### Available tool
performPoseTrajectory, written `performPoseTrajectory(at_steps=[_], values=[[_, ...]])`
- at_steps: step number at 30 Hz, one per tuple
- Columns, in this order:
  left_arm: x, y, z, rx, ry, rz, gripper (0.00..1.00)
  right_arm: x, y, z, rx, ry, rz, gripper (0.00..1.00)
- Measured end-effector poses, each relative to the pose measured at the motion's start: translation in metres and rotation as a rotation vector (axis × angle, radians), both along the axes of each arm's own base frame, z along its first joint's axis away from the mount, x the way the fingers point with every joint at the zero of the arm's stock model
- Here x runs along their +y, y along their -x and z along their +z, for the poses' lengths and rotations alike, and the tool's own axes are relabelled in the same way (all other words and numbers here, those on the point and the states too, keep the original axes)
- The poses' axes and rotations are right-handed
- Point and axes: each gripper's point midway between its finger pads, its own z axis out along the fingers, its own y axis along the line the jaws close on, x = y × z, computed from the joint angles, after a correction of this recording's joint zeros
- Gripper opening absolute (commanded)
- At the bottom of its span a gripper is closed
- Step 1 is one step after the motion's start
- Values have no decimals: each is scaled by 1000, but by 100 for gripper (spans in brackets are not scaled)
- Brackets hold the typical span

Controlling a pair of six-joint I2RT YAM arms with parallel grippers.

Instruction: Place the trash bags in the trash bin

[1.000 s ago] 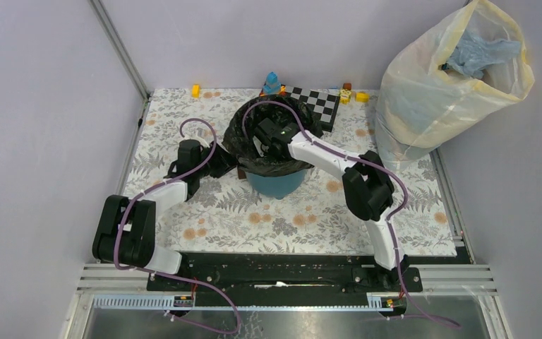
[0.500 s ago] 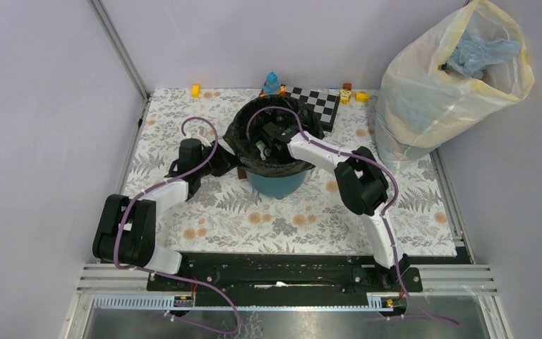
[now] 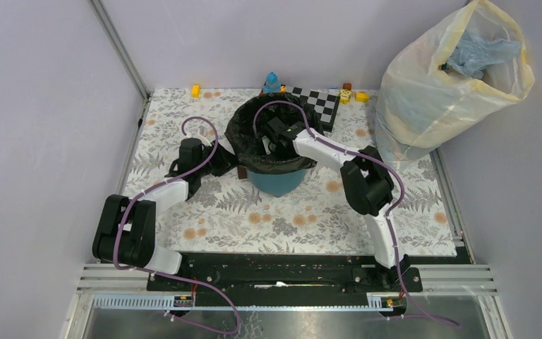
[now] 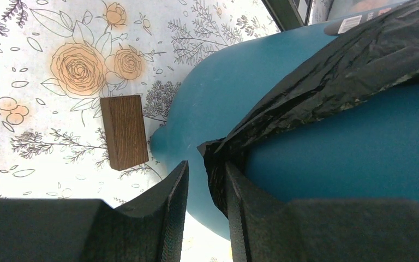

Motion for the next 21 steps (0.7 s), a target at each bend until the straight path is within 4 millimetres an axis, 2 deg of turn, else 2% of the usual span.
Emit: performPoseTrajectory(at_steps=[5,14,18,21], values=[[0,1,0,5,-1,-1,33,-6,-7,4,-14,12,-52,7],[0,2,3,-4,-2,-3,35,-10,-11,7,-35,28,-57,17],[0,2,5,-10,-1,-3,36,-8,-12,22,-64,5,-54,19],[0,2,11,-28,0,1,37,-4,-14,42,-96,-23,-53,20]])
